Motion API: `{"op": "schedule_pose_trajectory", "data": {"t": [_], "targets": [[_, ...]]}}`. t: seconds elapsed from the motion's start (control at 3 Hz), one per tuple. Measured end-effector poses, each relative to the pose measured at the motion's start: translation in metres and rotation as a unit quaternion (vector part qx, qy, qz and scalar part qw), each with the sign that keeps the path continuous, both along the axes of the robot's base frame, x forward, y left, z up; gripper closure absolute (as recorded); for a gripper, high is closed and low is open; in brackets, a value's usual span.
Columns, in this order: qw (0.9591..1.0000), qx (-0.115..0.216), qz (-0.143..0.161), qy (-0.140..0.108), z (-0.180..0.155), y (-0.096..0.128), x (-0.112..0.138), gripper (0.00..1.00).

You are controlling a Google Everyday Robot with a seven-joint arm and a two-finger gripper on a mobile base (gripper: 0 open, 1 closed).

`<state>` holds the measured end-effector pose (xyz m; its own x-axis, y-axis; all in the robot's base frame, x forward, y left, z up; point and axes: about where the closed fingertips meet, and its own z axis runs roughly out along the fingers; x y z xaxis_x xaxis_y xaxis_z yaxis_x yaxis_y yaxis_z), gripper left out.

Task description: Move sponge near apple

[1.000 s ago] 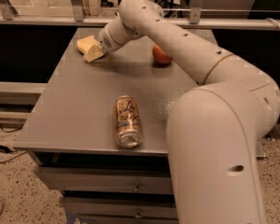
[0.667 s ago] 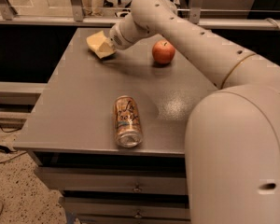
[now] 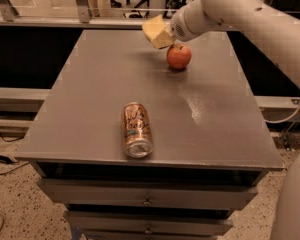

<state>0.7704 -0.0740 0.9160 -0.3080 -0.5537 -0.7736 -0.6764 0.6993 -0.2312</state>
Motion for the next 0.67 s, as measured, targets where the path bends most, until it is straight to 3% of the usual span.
{"op": "schedule_pose_trajectory", "data": {"t": [0.33,0.67], "targets": [[0.9974,-0.017,-0.064,-0.027,0.031,-0.079,-0.022,1.0],[0.9922,-0.027,-0.113,-0.045,0.054,-0.137,-0.051,1.0]]}}
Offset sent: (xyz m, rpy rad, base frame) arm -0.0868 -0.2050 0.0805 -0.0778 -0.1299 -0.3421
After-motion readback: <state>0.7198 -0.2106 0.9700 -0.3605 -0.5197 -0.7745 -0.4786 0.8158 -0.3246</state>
